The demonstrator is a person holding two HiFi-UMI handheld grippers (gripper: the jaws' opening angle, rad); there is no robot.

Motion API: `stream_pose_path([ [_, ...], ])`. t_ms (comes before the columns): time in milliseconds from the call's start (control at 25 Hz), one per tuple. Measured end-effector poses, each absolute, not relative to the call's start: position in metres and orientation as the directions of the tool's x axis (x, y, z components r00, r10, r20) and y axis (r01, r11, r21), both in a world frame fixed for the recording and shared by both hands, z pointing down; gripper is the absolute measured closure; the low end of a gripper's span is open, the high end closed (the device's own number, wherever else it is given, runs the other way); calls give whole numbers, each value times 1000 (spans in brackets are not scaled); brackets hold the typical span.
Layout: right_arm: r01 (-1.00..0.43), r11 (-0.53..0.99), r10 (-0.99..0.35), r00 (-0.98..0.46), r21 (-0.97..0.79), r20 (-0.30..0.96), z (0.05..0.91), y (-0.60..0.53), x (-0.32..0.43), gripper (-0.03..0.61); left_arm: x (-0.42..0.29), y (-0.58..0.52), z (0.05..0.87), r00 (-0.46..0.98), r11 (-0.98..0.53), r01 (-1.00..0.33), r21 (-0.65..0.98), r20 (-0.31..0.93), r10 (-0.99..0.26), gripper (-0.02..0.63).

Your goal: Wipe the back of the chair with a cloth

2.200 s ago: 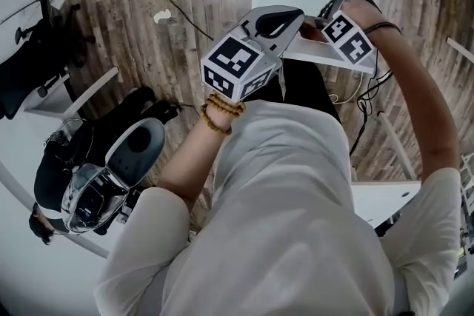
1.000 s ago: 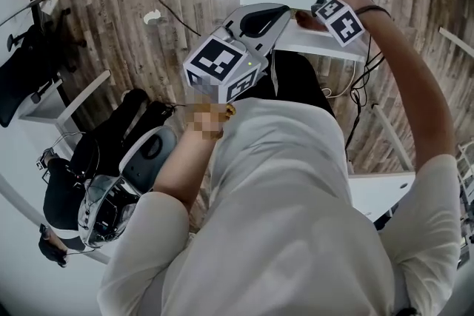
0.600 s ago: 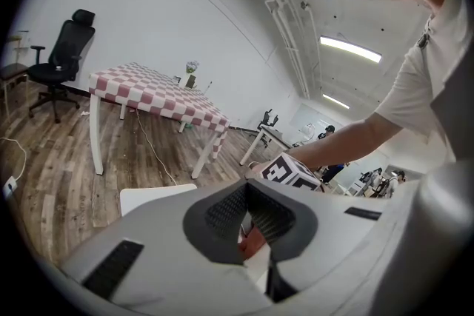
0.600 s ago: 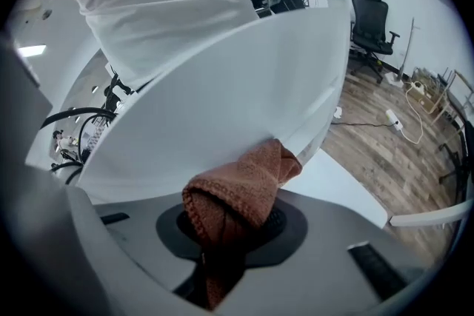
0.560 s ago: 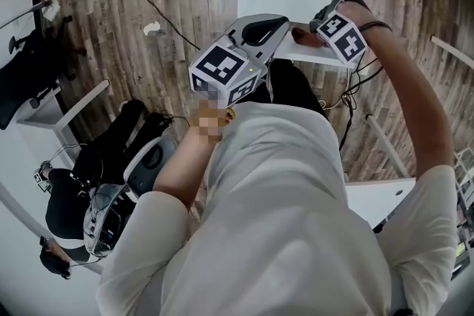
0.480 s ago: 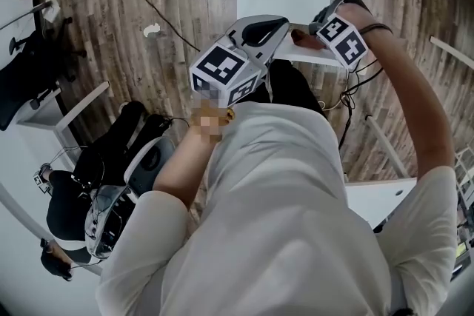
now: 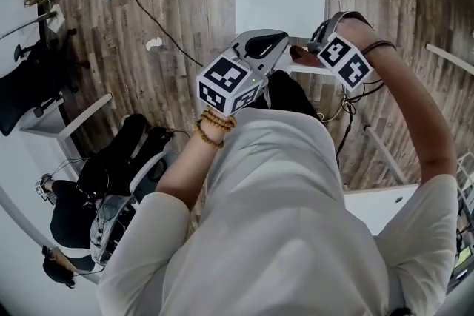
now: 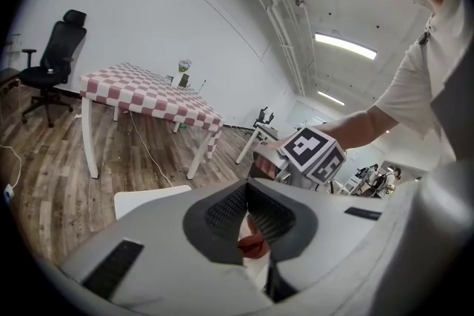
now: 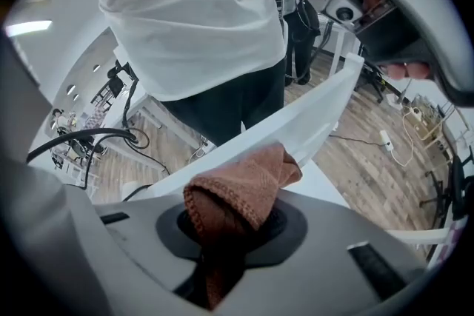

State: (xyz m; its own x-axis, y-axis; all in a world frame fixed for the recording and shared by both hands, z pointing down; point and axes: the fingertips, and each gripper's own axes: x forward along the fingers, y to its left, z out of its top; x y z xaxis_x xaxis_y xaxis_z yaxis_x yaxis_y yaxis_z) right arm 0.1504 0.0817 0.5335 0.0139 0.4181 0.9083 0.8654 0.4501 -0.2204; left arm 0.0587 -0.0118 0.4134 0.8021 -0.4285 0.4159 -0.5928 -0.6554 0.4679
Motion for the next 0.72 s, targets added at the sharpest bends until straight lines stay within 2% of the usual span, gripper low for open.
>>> stream_pose_path([
  [360,848,468,447,18,-251,894,543,84,160,482,69,-8,420,805,-659,-586,471,433,-406,614],
  [720,805,501,465,58,-317,883,590,80,178,482,74,-6,428,806,-654,-583,482,448,-388,614],
])
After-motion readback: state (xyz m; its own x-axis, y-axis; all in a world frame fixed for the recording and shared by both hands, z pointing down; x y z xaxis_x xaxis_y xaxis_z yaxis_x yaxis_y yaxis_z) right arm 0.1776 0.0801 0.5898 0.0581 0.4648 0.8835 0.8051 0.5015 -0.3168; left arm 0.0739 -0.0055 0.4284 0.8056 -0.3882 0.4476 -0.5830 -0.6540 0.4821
